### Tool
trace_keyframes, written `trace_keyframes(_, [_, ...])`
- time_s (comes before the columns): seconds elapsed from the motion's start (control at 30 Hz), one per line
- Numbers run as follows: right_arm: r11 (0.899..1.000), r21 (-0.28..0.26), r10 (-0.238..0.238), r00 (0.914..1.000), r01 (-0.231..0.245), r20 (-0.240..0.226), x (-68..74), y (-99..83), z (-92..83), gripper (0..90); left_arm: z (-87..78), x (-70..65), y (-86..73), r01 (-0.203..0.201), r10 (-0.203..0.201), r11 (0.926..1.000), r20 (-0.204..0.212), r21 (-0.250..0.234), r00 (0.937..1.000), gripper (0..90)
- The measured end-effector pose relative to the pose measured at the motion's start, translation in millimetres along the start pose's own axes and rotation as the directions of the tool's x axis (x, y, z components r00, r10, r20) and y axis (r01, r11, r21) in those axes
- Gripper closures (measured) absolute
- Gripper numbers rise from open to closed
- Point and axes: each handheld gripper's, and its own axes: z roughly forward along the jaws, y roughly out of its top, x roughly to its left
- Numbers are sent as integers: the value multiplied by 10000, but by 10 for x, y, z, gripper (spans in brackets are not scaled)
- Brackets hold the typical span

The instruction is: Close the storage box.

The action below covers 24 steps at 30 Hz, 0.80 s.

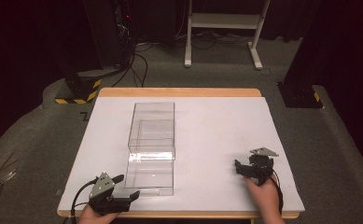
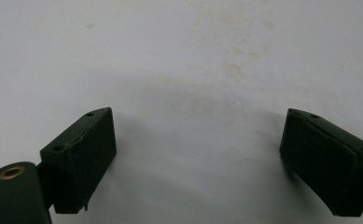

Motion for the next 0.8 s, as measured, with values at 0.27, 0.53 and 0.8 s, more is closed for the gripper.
trace_keyframes(0.27, [10000,0,-8,10000,8,2,0,0,0,105,24,-12,8,29,-27,9995,69,-299,10000,289])
trace_keyframes(0.53, [10000,9,15,10000,-15,1,2,0,0,104,84,6,35,91,-110,9986,-365,-514,9993,328])
trace_keyframes(0.8, [10000,11,12,10000,-12,4,2,0,0,104,140,78,53,345,-390,9970,-634,-700,9972,347])
